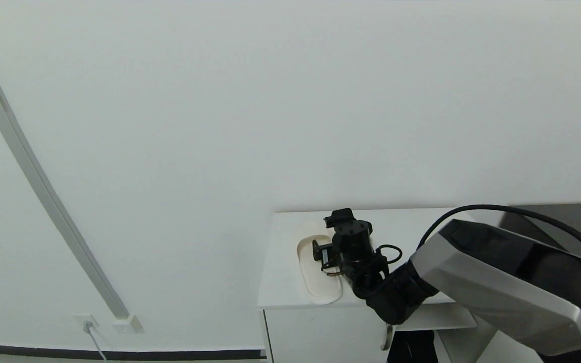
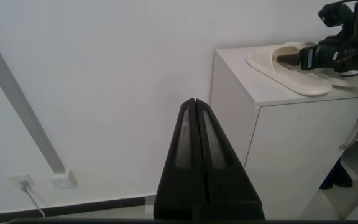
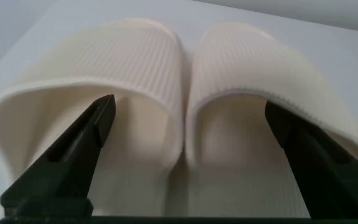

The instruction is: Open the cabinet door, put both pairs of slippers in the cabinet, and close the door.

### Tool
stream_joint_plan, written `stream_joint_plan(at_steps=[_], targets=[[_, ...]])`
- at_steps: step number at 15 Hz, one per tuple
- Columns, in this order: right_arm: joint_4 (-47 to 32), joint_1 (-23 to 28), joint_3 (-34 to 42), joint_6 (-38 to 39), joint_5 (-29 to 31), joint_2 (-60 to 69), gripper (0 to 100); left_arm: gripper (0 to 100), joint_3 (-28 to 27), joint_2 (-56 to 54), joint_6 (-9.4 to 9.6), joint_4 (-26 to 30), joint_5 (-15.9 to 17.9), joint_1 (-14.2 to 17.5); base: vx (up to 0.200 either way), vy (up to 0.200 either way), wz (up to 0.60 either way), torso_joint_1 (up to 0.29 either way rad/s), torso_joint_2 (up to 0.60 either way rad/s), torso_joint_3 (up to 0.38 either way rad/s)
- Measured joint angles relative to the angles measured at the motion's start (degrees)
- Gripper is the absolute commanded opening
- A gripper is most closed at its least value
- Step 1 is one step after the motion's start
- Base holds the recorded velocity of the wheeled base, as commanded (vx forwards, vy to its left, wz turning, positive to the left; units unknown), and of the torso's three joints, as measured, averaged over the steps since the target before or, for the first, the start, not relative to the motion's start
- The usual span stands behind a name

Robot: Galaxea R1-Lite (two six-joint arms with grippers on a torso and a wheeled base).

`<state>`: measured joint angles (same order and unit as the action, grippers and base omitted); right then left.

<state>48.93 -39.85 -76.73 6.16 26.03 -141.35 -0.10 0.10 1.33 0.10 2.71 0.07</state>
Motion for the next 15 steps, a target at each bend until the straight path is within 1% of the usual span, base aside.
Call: stream_joint_plan(at_steps=[1,2,7,10,12,15], targets=[[-0.49,0.13,-0.91,-0.02,-0.38,-0.35,100,0,0.00,0.00,0.00,0.00,0.02,0.00,0.000,0.000,0.00,0.000,0.00,0.000],[-0.62,0.09,-1.33,-0.04,-0.46,-0.55,0,0,0.00,0.00,0.00,0.00,0.02,0.00,0.000,0.000,0.00,0.000,0.00,0.000],[-0.46,0.09,-1.57,0.40,-0.46,-0.79,0,0,0.00,0.00,0.00,0.00,0.02,0.00,0.000,0.000,0.00,0.000,0.00,0.000],[-0.22,0.06,0.13,0.88,-1.62,1.18,0,0,0.00,0.00,-0.10,0.00,-0.28,0.00,0.000,0.000,0.00,0.000,0.00,0.000],[0.00,0.02,4.21,0.99,-3.40,5.22,0,0,0.00,0.00,-0.10,0.00,-0.33,0.00,0.000,0.000,0.00,0.000,0.00,0.000],[1.71,-0.30,15.24,1.01,-8.81,15.10,0,0,0.00,-0.02,-0.68,0.00,-0.99,-0.02,0.000,0.000,0.00,0.000,0.00,0.000]])
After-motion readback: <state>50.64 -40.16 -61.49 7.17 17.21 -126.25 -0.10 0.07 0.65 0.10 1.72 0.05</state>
